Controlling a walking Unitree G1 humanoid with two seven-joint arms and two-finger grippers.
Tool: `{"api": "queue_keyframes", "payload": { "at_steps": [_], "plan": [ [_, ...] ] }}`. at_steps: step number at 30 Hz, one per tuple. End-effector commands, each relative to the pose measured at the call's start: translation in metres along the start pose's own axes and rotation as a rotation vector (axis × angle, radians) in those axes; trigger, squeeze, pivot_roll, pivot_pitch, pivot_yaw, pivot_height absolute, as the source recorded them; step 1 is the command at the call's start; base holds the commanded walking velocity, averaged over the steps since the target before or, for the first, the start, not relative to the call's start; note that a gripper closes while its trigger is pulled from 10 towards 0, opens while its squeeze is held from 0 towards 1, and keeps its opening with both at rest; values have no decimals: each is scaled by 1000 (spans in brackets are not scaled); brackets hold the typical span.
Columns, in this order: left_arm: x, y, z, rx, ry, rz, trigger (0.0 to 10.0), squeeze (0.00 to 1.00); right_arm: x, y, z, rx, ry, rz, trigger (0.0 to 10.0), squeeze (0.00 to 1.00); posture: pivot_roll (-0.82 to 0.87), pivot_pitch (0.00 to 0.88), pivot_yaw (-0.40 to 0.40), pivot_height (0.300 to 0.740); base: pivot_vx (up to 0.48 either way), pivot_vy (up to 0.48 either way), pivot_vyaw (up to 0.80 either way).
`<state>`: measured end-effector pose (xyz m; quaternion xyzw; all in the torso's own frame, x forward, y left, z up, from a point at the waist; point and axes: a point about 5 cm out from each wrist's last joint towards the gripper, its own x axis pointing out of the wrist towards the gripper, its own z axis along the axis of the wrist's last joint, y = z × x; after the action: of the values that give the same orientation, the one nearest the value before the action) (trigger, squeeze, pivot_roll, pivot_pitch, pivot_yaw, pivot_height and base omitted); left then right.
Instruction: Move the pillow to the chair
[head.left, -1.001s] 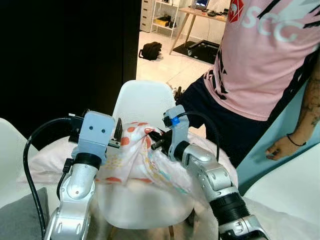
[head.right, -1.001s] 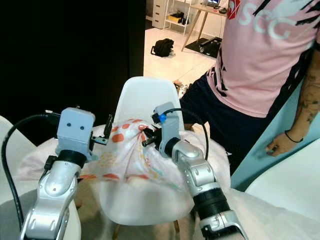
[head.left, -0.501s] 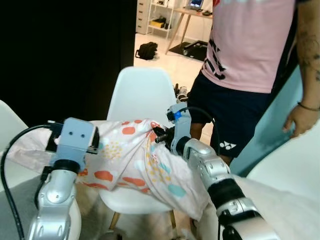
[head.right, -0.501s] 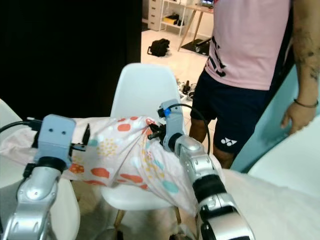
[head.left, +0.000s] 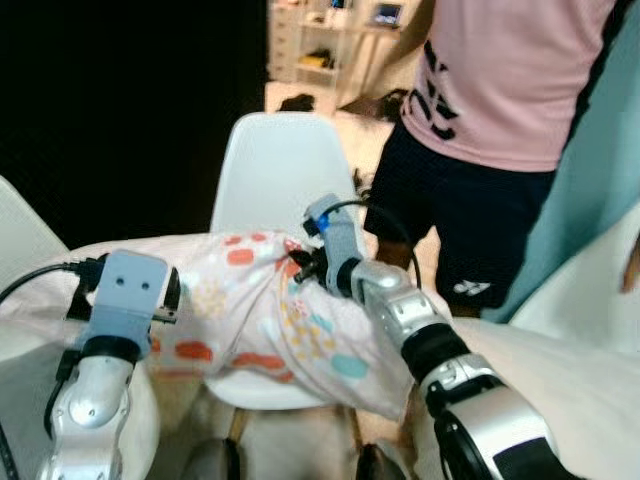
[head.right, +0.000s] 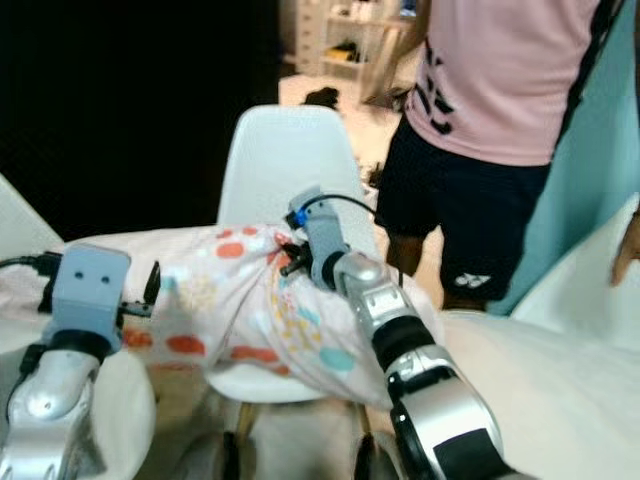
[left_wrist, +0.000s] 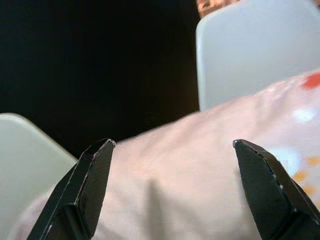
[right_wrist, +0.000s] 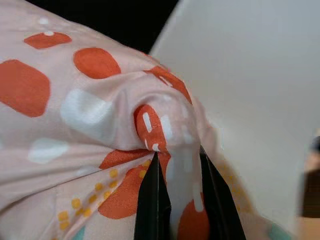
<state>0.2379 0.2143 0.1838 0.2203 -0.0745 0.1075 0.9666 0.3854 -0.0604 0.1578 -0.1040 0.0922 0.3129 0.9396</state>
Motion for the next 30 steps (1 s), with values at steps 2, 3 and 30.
{"api": "queue_keyframes", "payload": {
  "at_steps": [2,3,30],
  "plan": [
    [-3,0,0,1,5,-18,10000,0,0,-10,6,-16,-10,-54,10000,0,188,0,-123,534,0,0,0],
    [-3,1,0,2,5,-18,10000,0,1,-10,9,-15,-11,-48,10000,0,189,0,-123,534,0,0,0],
    [-9,8,-4,4,50,-12,10000,0,-4,-13,-27,-193,399,26,10000,0,179,28,-133,534,0,0,0]
  ]
}}
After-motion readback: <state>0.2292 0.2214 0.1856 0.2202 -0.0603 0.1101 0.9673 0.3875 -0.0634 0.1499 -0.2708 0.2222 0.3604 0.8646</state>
